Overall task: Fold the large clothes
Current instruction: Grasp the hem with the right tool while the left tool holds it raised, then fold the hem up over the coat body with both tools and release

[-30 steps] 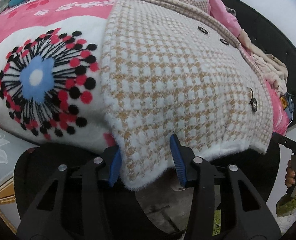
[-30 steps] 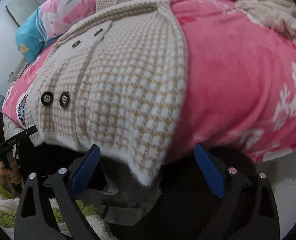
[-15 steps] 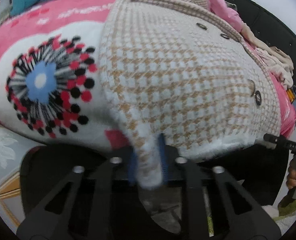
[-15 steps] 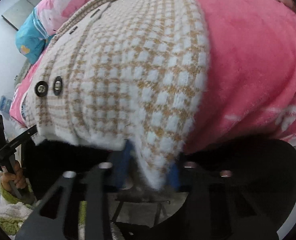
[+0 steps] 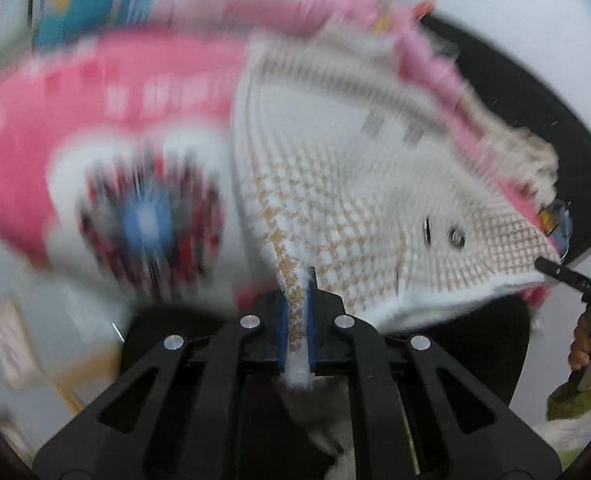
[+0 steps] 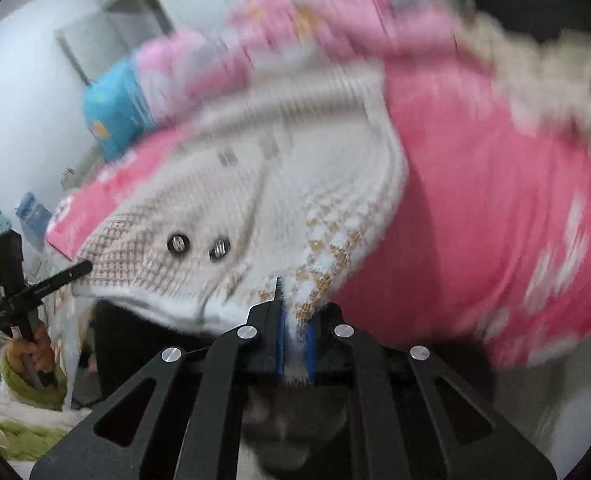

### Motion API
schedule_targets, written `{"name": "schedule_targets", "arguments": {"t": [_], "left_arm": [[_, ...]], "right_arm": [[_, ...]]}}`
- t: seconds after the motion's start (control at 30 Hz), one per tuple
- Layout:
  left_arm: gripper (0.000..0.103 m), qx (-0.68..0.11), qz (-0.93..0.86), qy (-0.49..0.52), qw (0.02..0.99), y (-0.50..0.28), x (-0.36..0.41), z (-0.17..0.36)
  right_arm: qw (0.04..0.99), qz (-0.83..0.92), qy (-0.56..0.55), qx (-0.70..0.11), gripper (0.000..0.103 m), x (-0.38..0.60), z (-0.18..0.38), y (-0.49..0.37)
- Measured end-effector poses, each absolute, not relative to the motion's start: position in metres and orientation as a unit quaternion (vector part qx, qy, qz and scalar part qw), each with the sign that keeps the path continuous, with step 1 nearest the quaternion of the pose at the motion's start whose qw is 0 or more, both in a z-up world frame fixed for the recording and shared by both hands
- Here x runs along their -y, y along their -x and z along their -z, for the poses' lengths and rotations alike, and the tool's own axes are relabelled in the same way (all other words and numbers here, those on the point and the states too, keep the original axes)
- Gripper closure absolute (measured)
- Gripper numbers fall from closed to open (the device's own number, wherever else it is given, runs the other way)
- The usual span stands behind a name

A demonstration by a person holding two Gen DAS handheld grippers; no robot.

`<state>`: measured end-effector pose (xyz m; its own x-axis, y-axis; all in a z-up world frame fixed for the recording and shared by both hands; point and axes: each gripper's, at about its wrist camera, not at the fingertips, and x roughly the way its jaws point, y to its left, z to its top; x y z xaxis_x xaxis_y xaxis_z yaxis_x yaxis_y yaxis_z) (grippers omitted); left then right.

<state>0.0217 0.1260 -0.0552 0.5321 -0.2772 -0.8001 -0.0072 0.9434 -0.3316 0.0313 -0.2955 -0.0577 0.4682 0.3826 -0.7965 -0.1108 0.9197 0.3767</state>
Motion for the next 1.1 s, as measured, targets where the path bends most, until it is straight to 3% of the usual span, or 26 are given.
{"name": "schedule_targets", "arguments": {"t": [0.1,0.33,0.63,0.8,0.93,1.1], "left_arm": [[0.097,-0.481,0.082,0.158,0.858,-0.023,-0.125,0.062],[0.097,-0.397,0.126,0.151,0.897,-0.054,-0.124,-0.01],[0.096,-0.374,0.119,0.163,0.905,-0.166,-0.136,-0.031],[0.096,-0.405,0.099,0.167,0.894,-0.247,-0.153,-0.006],[0.091,-0.449,0.079,0.188,0.87,-0.29,-0.162,0.036],[0.084,-0.467,0.093,0.226,0.85,-0.3,-0.174,0.049]], "right_arm": [[0.847,-0.142,-0.153,-0.489,0.096,0.299,0.058,-0.033],[0.891,-0.169,-0.109,-0.406,0.096,0.28,-0.005,-0.068],[0.911,-0.169,-0.113,-0.359,0.095,0.266,-0.035,-0.172],[0.903,-0.162,-0.139,-0.372,0.095,0.276,-0.01,-0.253],[0.883,-0.137,-0.161,-0.419,0.094,0.284,0.044,-0.316],[0.828,-0.155,-0.236,-0.485,0.082,0.3,0.091,-0.347]]}}
